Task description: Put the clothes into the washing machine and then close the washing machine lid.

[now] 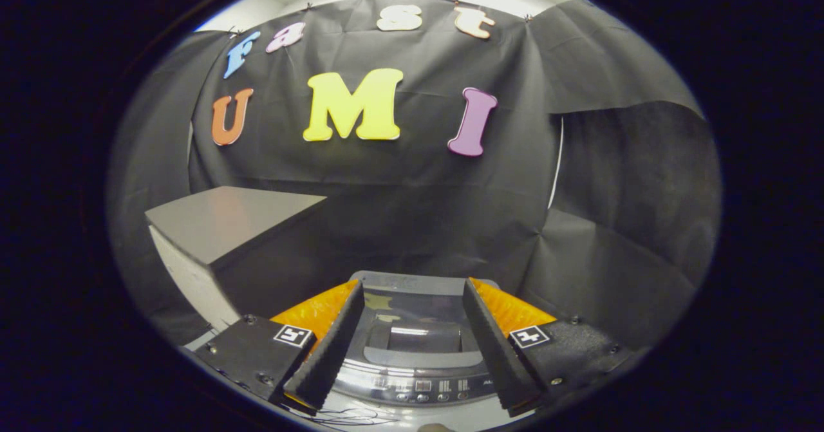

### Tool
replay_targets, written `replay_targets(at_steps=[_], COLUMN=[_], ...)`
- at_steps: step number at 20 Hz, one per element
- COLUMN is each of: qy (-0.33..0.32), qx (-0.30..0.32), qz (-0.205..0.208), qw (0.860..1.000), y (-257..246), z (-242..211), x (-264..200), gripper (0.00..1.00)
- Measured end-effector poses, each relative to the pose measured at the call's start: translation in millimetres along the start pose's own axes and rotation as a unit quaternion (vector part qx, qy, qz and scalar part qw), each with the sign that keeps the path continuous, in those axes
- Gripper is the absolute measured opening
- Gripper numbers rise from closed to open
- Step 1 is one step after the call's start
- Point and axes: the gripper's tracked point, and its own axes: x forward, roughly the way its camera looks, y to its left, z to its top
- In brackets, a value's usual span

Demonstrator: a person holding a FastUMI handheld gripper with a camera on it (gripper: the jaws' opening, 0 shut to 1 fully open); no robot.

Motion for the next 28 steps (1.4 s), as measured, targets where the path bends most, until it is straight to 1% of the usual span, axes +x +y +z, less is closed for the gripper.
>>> replay_targets(at_steps=[6,8,10,13,17,19,28], qy=[-0.023,-0.018,-0.017,-0.01,0.007,0.013,0.003], qx=[0.008,0.008,0.007,0.007,0.004,0.01,0.042], qz=[-0.024,-0.029,-0.029,-0.03,-0.034,-0.046,-0.059], qw=[0.999,0.999,0.999,0.999,0.999,0.999,0.997], y=[28,34,39,32,22,13,8], z=[-25,-38,-48,-62,-84,-88,-90], x=[-134,-175,-212,-254,-284,-297,-336], gripper=[0.98,0.98,0.99,0.99,0.99,0.99,0.99])
